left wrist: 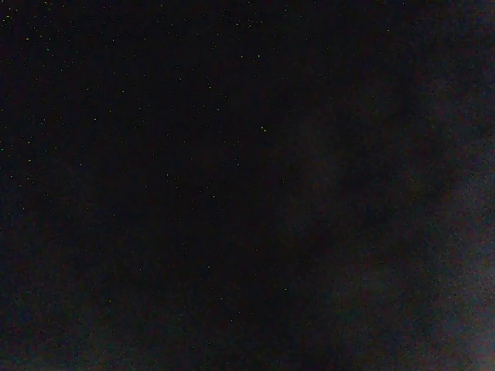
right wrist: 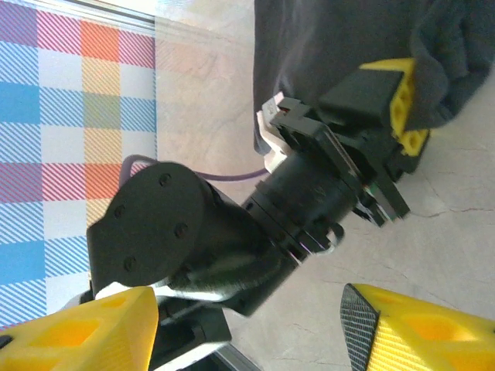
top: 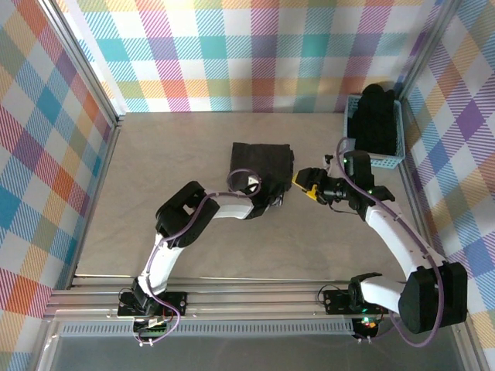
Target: Fold and stack the t-shirts
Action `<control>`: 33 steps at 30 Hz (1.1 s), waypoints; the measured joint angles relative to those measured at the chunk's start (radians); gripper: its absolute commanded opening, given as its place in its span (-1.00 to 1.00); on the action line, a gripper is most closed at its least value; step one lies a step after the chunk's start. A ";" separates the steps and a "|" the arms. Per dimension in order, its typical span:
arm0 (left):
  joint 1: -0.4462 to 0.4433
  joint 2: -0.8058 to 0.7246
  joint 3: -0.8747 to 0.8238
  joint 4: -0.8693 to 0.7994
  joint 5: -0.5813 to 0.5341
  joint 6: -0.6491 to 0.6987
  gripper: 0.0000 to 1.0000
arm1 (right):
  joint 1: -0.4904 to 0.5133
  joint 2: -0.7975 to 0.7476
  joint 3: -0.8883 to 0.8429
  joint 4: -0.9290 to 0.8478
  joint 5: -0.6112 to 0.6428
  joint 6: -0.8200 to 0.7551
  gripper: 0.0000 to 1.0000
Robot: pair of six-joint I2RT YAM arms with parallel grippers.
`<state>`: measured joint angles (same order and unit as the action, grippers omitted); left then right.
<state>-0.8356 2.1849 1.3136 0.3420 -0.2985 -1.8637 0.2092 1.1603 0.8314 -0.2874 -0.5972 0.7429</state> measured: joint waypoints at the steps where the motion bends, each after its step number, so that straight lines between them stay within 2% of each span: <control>1: 0.019 -0.005 -0.019 0.017 0.006 0.006 -1.00 | -0.002 0.000 0.001 -0.005 -0.001 0.000 0.28; 5: 0.154 -0.077 -0.142 0.067 0.045 0.058 -1.00 | -0.008 0.010 0.028 -0.032 -0.007 -0.006 0.28; 9: 0.391 -0.132 -0.213 0.079 0.172 0.220 -1.00 | -0.013 0.033 0.074 -0.045 -0.014 -0.020 0.28; 13: 0.632 -0.134 -0.190 0.038 0.340 0.446 -1.00 | -0.014 0.065 0.110 -0.046 -0.018 -0.023 0.28; 16: 0.774 -0.132 -0.148 -0.036 0.439 0.596 -1.00 | -0.014 0.097 0.129 -0.046 -0.023 -0.025 0.27; 19: 0.869 -0.099 -0.078 -0.097 0.537 0.707 -1.00 | -0.014 0.133 0.148 -0.047 -0.026 -0.026 0.27; 26: 0.959 0.068 0.211 -0.262 0.698 0.931 -1.00 | -0.014 0.179 0.181 -0.046 -0.034 -0.026 0.26; 33: 0.969 0.153 0.352 -0.328 0.755 0.986 -1.00 | -0.014 0.191 0.186 -0.033 -0.046 -0.025 0.27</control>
<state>0.1337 2.3383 1.6653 0.0139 0.4568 -0.8772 0.1955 1.3510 1.0176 -0.3206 -0.6434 0.7177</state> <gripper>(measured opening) 0.141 0.632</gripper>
